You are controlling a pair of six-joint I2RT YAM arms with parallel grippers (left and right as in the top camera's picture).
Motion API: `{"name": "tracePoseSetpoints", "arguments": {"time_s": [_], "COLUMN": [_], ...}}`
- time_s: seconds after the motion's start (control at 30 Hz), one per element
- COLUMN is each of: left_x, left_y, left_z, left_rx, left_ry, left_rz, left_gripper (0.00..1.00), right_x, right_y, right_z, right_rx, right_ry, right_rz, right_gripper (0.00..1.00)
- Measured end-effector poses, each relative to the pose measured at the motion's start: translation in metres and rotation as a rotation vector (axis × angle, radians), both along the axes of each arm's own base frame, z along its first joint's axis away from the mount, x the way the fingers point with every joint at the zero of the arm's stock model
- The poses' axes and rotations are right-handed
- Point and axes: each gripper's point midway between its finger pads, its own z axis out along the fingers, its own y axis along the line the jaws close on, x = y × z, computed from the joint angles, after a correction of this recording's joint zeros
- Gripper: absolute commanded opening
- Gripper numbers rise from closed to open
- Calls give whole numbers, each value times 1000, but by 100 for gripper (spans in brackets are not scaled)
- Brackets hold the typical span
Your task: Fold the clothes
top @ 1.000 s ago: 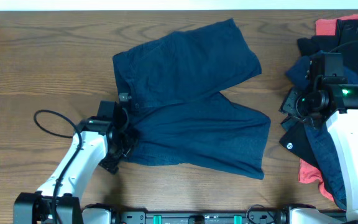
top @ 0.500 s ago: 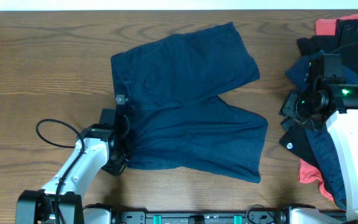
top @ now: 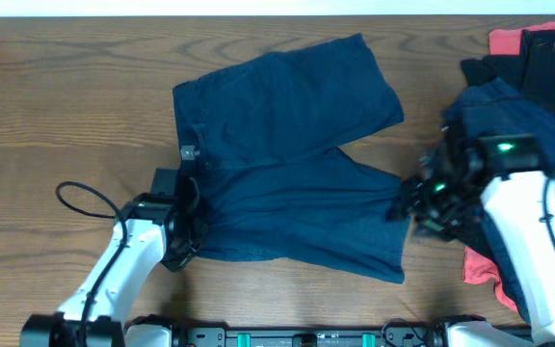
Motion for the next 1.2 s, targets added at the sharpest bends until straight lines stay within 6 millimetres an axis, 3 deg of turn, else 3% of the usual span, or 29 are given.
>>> {"name": "tracePoseSetpoints", "arguments": {"time_s": [0.2,0.43,0.57,0.67,0.83,0.97,1.2], "left_x": [6,5,5,5,2,0,0], "left_y": [-1,-1,-2,-2,-2,-3,-3], "left_z": [9,9,9,9,9,9,9], "left_rx": [-2,-3,-5,-5,-9,-12,-15], "left_ry": [-52,-54,-54,-53,-41,-34,-33], "left_rz": [-35,-64,-76,-76,-77,-77,-77], "left_gripper": [6,6,6,6,6,6,6], "right_x": [-40,-60,-62,-59,-55,-57,-72], "right_y": [50,66,66,57,32,22,10], "right_z": [-12,-17,-24,-41,-74,-86,-112], "right_rx": [141,220,249,203,56,-6,-81], "right_ry": [90,69,44,30,46,88,182], "right_rz": [67,-57,-168,-270,-494,-619,-764], "right_gripper": [58,63,63,63,72,79,75]}}
